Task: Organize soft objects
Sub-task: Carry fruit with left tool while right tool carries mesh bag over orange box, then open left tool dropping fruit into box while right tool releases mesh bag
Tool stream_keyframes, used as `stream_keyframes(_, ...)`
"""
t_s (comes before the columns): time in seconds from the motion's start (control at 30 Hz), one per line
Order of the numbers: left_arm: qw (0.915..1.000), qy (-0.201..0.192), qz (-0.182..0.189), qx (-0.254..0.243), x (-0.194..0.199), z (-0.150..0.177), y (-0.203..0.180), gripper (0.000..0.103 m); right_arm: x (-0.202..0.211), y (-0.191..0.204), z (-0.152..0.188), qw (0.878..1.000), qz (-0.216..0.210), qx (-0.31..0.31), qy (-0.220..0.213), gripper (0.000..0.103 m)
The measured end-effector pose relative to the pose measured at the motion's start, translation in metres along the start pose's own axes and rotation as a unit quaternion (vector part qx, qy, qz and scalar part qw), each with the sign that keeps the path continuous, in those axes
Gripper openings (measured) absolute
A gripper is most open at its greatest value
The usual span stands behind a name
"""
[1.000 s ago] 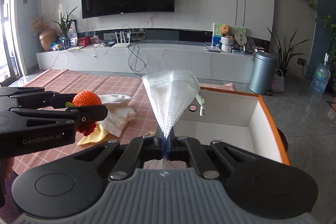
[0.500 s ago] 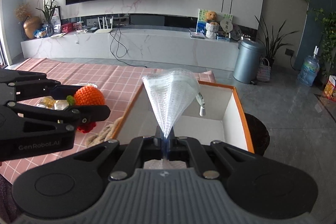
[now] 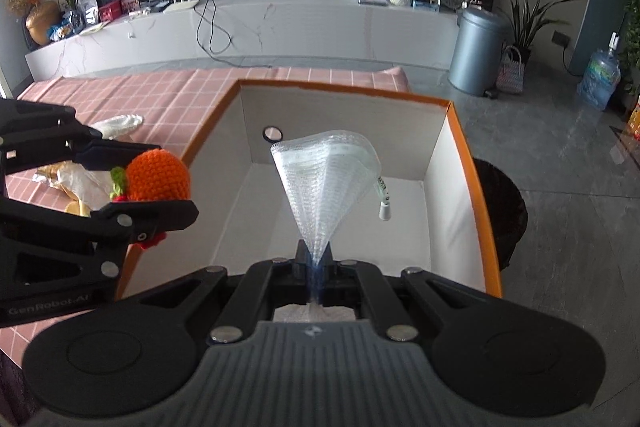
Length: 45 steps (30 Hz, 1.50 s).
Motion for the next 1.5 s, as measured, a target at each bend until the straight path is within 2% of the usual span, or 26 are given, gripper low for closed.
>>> stream_keyframes(0.13,0.9998,-0.009,0.017,-0.006,0.014,-0.003,-0.010,0.046,-0.016,0.001,0.002,1.000,-0.017,0.005,0.020,0.000)
stream_keyframes(0.4,0.9976,-0.032,0.057,-0.020,0.049,-0.008,-0.037,0.046,-0.037,0.003,0.007,0.998,-0.017,0.006,0.060,0.002)
stream_keyframes(0.63,0.9942,-0.054,0.085,-0.038,0.078,-0.012,-0.058,0.046,-0.040,0.006,0.006,0.996,-0.031,0.011,0.079,0.010)
stream_keyframes(0.67,0.9936,-0.057,0.089,-0.040,0.081,-0.012,-0.060,0.046,-0.040,0.006,0.006,0.996,-0.032,0.011,0.081,0.016)
stream_keyframes(0.77,0.9919,-0.064,0.101,-0.043,0.092,-0.012,-0.067,0.046,-0.036,0.005,0.005,0.996,-0.030,0.011,0.078,0.030)
stream_keyframes(0.9,0.9888,-0.076,0.117,-0.054,0.106,-0.013,-0.078,0.046,-0.030,0.001,0.002,0.997,-0.024,0.010,0.068,0.034)
stream_keyframes(1.07,0.9835,-0.081,0.149,-0.062,0.117,-0.018,-0.094,0.046,-0.017,-0.007,0.003,0.998,-0.017,0.000,0.053,0.048)
stream_keyframes(1.5,0.9614,-0.077,0.238,-0.114,0.118,-0.027,-0.168,0.050,-0.003,-0.013,0.011,0.999,-0.007,-0.018,0.036,0.051)
Point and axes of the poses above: each gripper's, at about its wrist camera, not at the fingertips, and x roughly against the way its jaws point, y to its left, z to its underside, the point moved 5 cm from there along -x, roughly the way its jaws point, and after that the axes turned 10 degrees about x, right-handed, at the moved point
